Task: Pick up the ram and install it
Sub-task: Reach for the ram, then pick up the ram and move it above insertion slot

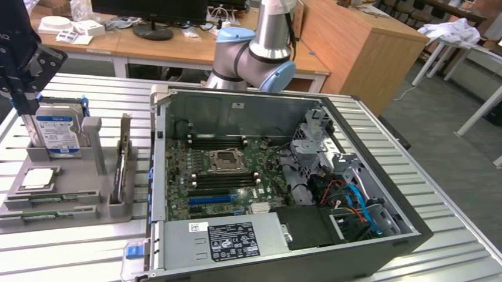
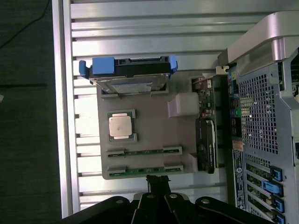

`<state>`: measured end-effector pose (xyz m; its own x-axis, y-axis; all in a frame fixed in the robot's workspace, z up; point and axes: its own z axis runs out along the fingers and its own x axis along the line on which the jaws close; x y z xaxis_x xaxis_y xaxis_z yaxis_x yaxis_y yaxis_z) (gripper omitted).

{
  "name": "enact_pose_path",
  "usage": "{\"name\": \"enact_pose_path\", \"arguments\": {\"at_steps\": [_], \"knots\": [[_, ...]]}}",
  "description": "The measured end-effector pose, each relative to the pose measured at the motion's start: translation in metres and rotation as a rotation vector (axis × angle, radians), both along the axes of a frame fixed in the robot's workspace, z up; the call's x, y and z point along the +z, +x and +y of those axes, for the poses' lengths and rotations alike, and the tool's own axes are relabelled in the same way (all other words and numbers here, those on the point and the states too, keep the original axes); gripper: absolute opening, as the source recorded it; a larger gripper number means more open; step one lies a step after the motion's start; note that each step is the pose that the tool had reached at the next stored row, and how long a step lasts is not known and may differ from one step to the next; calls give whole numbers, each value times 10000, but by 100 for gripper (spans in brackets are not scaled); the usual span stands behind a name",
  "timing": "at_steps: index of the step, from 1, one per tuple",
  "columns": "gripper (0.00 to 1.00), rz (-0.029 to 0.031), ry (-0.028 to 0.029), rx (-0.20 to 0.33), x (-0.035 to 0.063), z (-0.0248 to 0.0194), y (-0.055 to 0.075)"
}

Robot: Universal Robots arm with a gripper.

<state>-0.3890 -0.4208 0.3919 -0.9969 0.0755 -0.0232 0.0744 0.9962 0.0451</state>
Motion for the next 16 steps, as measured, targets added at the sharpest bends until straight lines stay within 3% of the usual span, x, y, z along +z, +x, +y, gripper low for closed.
{"name": "enact_pose_path", "arguments": {"at_steps": [16], "knots": [[11,0,0,108,0,-1,0]]}}
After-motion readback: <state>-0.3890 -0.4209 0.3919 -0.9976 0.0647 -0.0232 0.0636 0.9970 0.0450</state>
